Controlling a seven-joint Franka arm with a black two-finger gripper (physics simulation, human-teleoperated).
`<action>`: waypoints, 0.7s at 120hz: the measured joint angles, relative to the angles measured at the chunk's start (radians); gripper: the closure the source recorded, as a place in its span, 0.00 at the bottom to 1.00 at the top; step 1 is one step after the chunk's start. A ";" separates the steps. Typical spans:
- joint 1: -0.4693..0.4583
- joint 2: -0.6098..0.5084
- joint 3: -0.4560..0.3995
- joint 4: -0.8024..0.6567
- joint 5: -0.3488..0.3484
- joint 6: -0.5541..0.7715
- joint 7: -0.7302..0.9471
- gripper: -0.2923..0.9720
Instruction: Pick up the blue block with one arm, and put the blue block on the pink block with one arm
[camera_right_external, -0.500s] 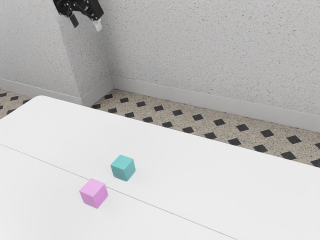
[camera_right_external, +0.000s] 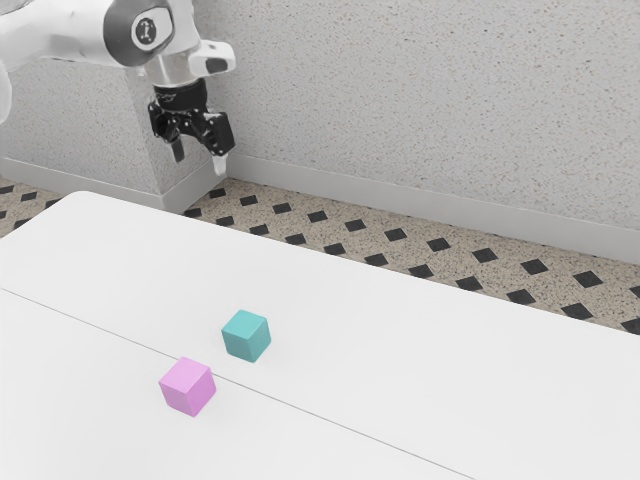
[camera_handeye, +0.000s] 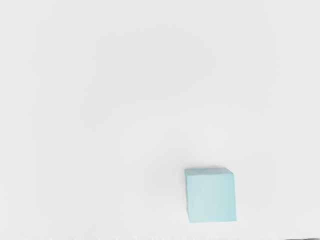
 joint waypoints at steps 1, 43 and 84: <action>0.001 0.003 0.000 -0.006 0.001 0.004 0.000 0.23; 0.021 0.086 0.022 -0.276 0.015 0.232 -0.012 0.23; 0.021 0.075 -0.026 -0.484 0.007 0.433 -0.063 0.23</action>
